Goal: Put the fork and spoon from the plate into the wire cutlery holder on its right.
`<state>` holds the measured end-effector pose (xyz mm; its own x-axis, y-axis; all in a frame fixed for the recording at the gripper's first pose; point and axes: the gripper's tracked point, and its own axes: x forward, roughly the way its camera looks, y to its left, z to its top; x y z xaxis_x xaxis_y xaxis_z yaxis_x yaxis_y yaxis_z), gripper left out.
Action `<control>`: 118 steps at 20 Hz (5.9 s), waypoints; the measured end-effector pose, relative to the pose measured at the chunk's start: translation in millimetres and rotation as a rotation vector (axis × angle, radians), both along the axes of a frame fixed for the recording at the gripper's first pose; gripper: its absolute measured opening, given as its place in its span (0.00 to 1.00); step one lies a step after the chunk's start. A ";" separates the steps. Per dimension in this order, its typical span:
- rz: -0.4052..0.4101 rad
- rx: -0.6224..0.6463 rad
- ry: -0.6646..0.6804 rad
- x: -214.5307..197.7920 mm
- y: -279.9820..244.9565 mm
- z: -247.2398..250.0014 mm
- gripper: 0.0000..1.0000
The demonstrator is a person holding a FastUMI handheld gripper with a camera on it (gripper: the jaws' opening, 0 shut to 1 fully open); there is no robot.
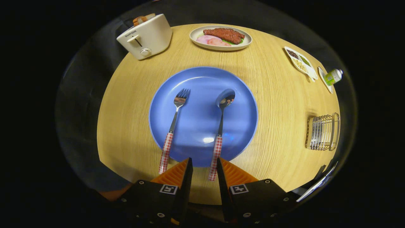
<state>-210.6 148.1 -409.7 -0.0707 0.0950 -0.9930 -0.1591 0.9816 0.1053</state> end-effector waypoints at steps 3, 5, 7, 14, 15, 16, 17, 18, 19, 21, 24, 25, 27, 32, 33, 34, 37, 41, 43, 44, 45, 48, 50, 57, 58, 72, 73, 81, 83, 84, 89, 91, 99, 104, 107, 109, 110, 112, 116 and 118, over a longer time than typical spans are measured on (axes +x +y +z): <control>0.007 -0.037 0.017 -3.1 -1.0 -6.5 0.39; 0.017 -0.069 0.013 -0.2 -3.7 -9.7 0.36; 0.034 -0.098 -0.005 7.5 -9.3 -14.6 0.35; 0.108 -0.140 -0.028 22.8 -15.3 -20.9 0.14; 0.111 -0.126 -0.029 22.6 -13.1 -20.3 0.10; 0.110 -0.106 -0.026 21.3 -10.2 -18.2 0.09; 0.104 -0.087 -0.028 23.0 -8.3 -15.4 0.08; 0.099 -0.064 -0.024 23.9 -6.0 -11.8 0.08; 0.094 -0.040 -0.019 22.6 -3.2 -10.0 0.08; 0.079 -0.007 -0.009 19.9 -2.8 -2.1 0.08; 0.042 0.031 -0.014 21.5 -11.3 16.4 0.08; 0.029 0.041 -0.017 23.1 -17.8 23.5 0.08; 0.004 0.059 -0.024 27.8 -36.0 40.4 0.08; -0.029 0.058 -0.043 34.9 -108.0 74.8 0.08; -0.036 0.053 -0.045 35.4 -124.8 78.3 0.08; -0.040 0.044 -0.041 34.4 -143.2 83.2 0.08; -0.061 0.002 -0.015 30.8 -200.2 91.6 0.08; -0.069 -0.025 0.049 24.8 -254.3 95.3 0.08; -0.085 -0.013 0.096 21.1 -269.3 96.2 0.08; -0.091 -0.008 0.120 16.9 -276.4 97.1 0.08; -0.089 -0.011 0.135 15.5 -283.6 96.7 0.08; -0.079 -0.008 0.189 10.6 -298.3 92.8 0.08; -0.084 0.008 0.239 6.4 -303.6 89.8 0.08; -0.046 0.022 0.408 6.1 -318.9 78.6 0.08; -0.047 0.025 0.431 6.8 -319.4 77.3 0.08; -0.024 0.010 0.525 48.6 -322.2 59.2 0.13; -0.029 0.011 0.505 54.5 -322.5 60.3 0.13; -0.083 0.083 0.261 94.6 -300.8 86.4 0.37; -0.098 0.122 0.208 98.2 -281.3 92.8 0.49; -0.111 0.140 0.189 98.1 -271.0 97.1 0.52; -0.036 0.192 0.064 102.5 -215.8 109.9 0.92; -0.024 0.219 0.049 100.6 -184.9 113.6 0.99; 0.095 0.285 0.076 70.2 -72.6 99.8 0.97; 0.123 0.294 0.137 43.7 -14.1 80.9 0.89; 0.131 0.296 0.180 29.4 14.3 69.2 0.85; 0.130 0.288 0.196 23.9 30.6 58.9 0.82; 0.127 0.280 0.200 21.6 37.6 53.3 0.81; 0.124 0.265 0.211 17.2 51.2 41.0 0.76; 0.130 0.207 0.202 15.0 62.5 16.0 0.64; 0.118 0.198 0.212 13.4 67.0 9.8 0.56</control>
